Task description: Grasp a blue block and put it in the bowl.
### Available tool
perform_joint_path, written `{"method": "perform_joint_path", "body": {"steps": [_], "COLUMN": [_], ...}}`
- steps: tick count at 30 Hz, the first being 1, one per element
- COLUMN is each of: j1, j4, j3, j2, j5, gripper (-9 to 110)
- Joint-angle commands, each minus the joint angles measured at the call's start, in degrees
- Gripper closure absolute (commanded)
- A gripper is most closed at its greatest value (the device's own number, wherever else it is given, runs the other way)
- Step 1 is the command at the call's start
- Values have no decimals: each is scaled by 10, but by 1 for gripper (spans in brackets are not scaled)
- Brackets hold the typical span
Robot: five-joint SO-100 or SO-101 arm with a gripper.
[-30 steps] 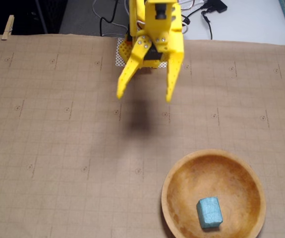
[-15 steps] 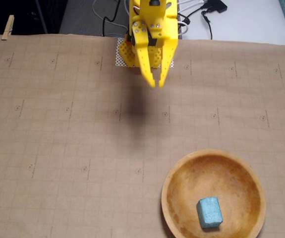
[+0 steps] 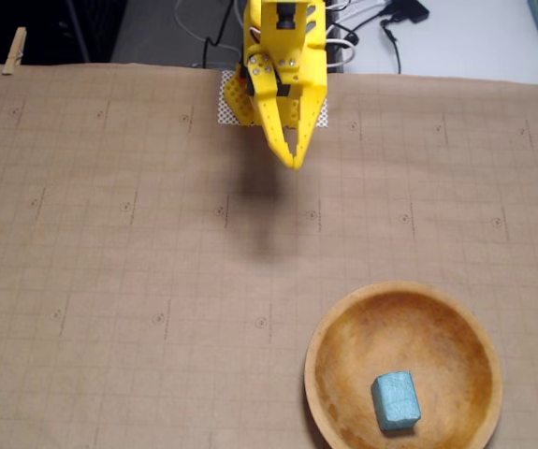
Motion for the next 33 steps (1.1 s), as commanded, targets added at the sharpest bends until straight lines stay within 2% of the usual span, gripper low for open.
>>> {"method": "perform_joint_path", "body": {"steps": [1,13,33], "j1": [2,18,28], "j4": [0,2,28], "j3": [11,144,221], "j2": [21,149,149], "j5": [-4,-4,-4], "gripper": [105,105,105]}}
